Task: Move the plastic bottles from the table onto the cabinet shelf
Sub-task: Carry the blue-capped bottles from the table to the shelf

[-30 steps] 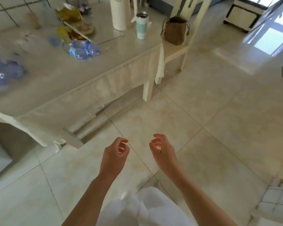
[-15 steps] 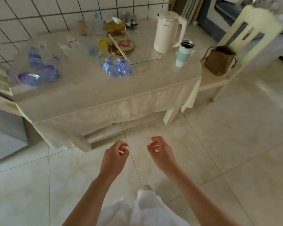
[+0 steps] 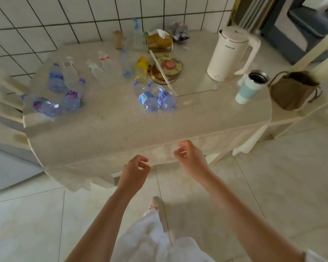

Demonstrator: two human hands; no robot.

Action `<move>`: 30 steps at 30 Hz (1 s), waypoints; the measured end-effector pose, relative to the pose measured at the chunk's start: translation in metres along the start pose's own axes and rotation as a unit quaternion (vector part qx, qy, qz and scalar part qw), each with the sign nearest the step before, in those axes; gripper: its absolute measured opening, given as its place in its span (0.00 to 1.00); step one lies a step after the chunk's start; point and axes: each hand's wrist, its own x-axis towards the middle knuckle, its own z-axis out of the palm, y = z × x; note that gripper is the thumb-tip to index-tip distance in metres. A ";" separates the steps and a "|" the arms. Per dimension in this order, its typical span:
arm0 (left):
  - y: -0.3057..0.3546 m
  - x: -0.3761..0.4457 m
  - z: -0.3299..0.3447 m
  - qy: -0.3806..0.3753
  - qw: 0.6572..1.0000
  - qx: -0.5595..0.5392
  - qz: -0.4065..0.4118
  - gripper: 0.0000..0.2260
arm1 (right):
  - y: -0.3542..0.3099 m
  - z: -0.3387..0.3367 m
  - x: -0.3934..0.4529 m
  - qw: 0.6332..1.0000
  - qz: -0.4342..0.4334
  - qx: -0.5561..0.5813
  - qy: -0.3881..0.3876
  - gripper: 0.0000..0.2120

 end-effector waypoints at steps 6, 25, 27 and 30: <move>0.029 0.093 -0.024 -0.017 1.000 0.009 0.013 0.09 | -0.032 0.006 0.087 1.000 0.010 -0.012 0.006 0.17; 0.129 0.302 0.009 0.066 0.986 0.149 -0.031 0.22 | -0.065 -0.012 0.298 0.987 -0.006 -0.138 -0.078 0.22; 0.135 0.314 0.014 0.069 0.984 0.151 -0.062 0.23 | -0.063 -0.010 0.312 0.981 -0.011 -0.161 -0.110 0.24; 0.135 0.325 0.018 0.064 0.981 0.160 -0.090 0.24 | -0.059 -0.002 0.330 0.971 -0.023 -0.190 -0.142 0.26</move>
